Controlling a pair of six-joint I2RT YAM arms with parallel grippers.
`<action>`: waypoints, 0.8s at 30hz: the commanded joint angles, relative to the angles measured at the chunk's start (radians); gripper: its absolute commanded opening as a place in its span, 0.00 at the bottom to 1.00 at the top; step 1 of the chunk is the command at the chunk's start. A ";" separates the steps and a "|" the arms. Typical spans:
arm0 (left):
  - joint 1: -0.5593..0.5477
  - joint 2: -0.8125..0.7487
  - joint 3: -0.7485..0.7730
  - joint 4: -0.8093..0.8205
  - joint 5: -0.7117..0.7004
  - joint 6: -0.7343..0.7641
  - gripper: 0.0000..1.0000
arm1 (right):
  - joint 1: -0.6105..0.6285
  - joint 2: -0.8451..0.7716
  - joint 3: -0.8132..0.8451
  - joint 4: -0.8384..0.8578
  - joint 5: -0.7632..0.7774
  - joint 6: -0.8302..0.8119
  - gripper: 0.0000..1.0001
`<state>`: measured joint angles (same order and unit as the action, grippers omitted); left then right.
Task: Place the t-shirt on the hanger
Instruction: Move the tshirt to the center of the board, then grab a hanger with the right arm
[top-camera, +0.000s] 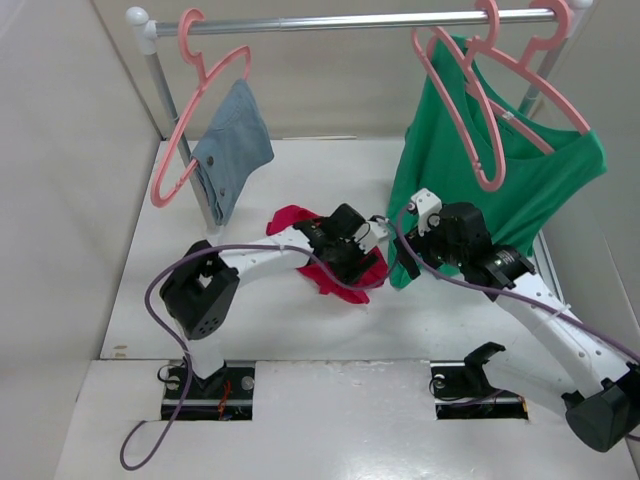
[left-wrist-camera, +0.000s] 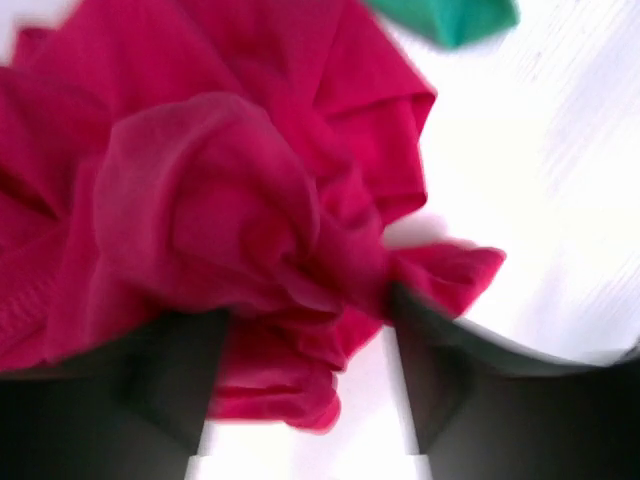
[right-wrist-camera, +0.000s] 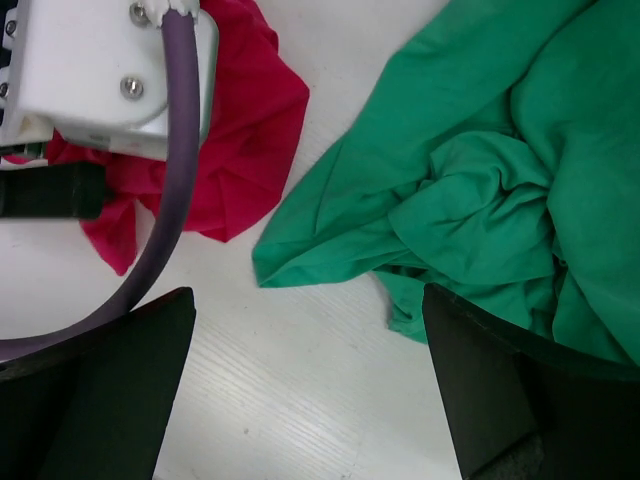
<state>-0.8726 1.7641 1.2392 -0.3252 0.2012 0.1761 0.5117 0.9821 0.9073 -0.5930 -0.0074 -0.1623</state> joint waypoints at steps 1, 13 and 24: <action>0.023 -0.078 -0.038 -0.061 -0.005 -0.040 0.66 | -0.010 -0.034 0.012 0.027 -0.031 -0.026 1.00; -0.048 -0.529 -0.257 -0.109 -0.082 0.170 1.00 | 0.065 -0.026 0.039 0.033 -0.099 -0.081 1.00; -0.048 -0.787 -0.653 0.160 -0.626 0.373 1.00 | 0.189 0.128 0.452 0.004 -0.302 -0.125 1.00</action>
<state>-0.9211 1.0512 0.5770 -0.3031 -0.2317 0.4950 0.6956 1.0946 1.1412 -0.6342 -0.2150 -0.2726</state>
